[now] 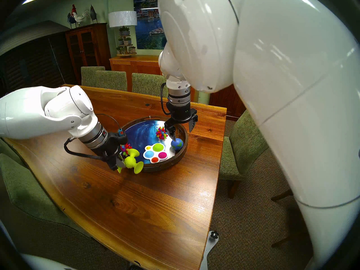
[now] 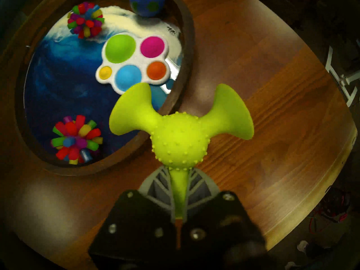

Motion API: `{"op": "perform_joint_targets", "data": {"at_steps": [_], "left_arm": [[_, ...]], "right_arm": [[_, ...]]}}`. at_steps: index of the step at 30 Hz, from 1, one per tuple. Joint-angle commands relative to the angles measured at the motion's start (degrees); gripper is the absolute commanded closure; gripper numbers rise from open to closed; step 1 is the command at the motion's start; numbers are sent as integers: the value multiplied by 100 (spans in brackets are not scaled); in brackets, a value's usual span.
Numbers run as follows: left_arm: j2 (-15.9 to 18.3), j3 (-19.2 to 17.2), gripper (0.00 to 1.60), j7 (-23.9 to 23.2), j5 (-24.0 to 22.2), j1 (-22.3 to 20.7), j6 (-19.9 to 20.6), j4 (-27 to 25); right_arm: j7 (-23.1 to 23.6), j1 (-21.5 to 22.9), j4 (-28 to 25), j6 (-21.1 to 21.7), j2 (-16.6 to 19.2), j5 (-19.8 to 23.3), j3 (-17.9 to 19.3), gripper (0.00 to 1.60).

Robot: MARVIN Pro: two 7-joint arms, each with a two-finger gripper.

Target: Put toys in center tray

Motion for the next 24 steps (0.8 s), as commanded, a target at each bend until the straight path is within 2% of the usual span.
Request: {"op": "perform_joint_targets", "data": {"at_steps": [1,2,3,4,5,8,9,11,13,14,16,18,20,21,23,24], "left_arm": [[-663,-252,160,-39,-9,-74,-7,696],[-792,-253,160,-63,-23,-29,-14,863],[-735,-297,160,-7,5,27,-39,836],[-977,-276,160,-64,-32,81,-50,1119],[-863,-334,160,3,-4,131,-69,1033],[-1251,-344,160,-25,-56,295,-109,1516],[-1146,-407,160,31,-39,348,-133,1442],[-1359,-430,160,29,-119,460,-158,1729],[-1392,-452,160,71,-128,516,-191,1790],[-1622,-462,160,75,-204,621,-207,2090],[-1520,-517,160,124,-197,663,-237,2006],[-1793,-516,160,71,-311,761,-249,2365],[-1877,-557,160,67,-383,826,-255,2490],[-1774,-633,160,82,-374,881,-276,2409],[-2139,-588,160,-52,-481,963,-253,2861],[-2038,-654,160,-19,-474,999,-261,2760]], "right_arm": [[162,197,73,-4,6,-23,-21,0],[162,197,73,-4,6,-23,-21,0],[156,196,73,-4,6,-22,-19,0],[155,196,73,-4,6,-23,-18,0],[148,195,73,-4,6,-22,-16,0],[139,193,73,-4,6,-20,-13,0],[137,193,73,-4,6,-20,-12,0],[134,193,73,-4,6,-20,-11,0],[132,192,73,-4,6,-19,-11,0],[136,194,72,-4,6,-21,-11,0],[136,194,72,-4,6,-21,-11,0],[145,196,71,-4,6,-23,-13,0],[158,198,70,-4,6,-27,-17,0],[165,199,70,-4,6,-29,-19,0],[189,202,70,-4,6,-37,-28,0],[199,203,70,-4,6,-41,-31,0]]}}
